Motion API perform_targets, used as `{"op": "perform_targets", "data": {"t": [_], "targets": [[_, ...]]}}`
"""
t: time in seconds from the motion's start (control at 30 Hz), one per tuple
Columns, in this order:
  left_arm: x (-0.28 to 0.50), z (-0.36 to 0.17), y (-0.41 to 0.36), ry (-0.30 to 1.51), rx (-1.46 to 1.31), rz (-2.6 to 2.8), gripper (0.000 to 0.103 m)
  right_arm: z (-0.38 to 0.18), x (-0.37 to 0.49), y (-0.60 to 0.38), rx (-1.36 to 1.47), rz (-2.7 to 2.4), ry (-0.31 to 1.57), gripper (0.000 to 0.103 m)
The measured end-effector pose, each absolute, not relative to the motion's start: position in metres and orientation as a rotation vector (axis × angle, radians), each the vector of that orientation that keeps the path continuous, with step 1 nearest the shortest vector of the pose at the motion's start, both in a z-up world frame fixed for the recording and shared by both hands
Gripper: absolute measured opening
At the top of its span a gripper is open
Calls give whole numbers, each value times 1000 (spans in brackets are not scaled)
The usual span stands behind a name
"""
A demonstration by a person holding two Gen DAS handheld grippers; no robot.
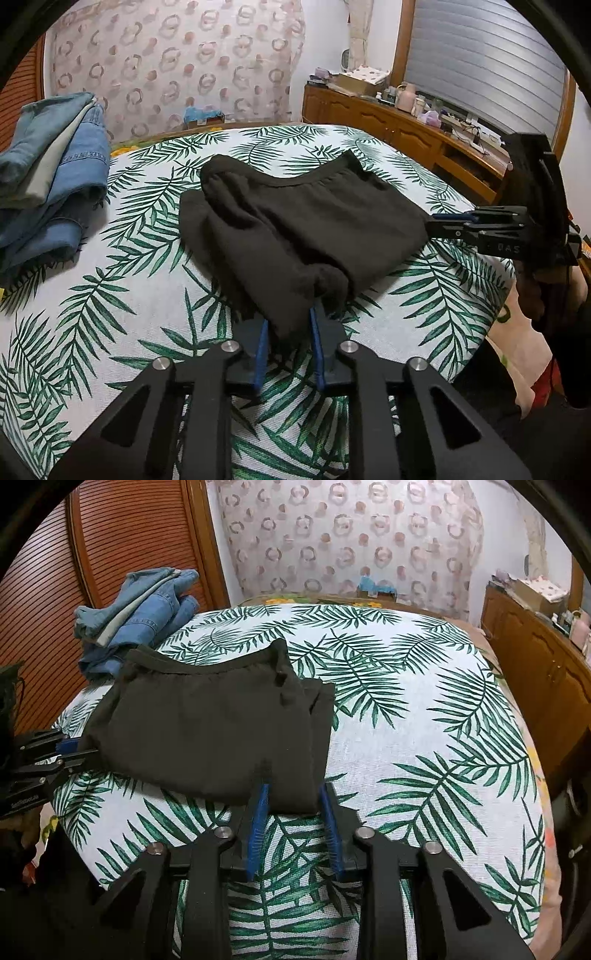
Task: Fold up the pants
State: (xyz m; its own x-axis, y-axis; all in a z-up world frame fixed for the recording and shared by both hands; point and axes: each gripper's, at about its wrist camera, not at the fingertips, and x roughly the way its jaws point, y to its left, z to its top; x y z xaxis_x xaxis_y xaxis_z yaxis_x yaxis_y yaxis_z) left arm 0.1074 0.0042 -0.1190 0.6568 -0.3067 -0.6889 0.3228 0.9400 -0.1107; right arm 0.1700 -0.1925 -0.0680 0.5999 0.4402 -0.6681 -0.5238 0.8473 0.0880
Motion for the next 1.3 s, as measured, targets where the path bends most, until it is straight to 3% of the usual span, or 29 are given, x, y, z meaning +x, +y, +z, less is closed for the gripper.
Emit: {"op": "perform_targets", "data": {"t": [0.1, 0.37, 0.97, 1.13, 1.23, 1.3], "targets": [[104, -113, 8, 754, 19, -360, 14, -67, 170, -196, -105, 564, 726, 6], [95, -94, 16, 697, 27, -364, 12, -51, 160, -209, -79, 528, 640, 5], [56, -89, 24, 736, 15, -375, 13, -44, 91, -212, -111, 605, 677, 5], [53, -95, 29, 758, 7, -362, 18, -47, 79, -211, -147, 595, 693, 5], [52, -94, 32, 754, -4, -358, 27, -47, 76, -209, -154, 593, 695, 5], [52, -92, 34, 745, -7, -355, 39, -46, 76, -209, -147, 589, 697, 5]]}}
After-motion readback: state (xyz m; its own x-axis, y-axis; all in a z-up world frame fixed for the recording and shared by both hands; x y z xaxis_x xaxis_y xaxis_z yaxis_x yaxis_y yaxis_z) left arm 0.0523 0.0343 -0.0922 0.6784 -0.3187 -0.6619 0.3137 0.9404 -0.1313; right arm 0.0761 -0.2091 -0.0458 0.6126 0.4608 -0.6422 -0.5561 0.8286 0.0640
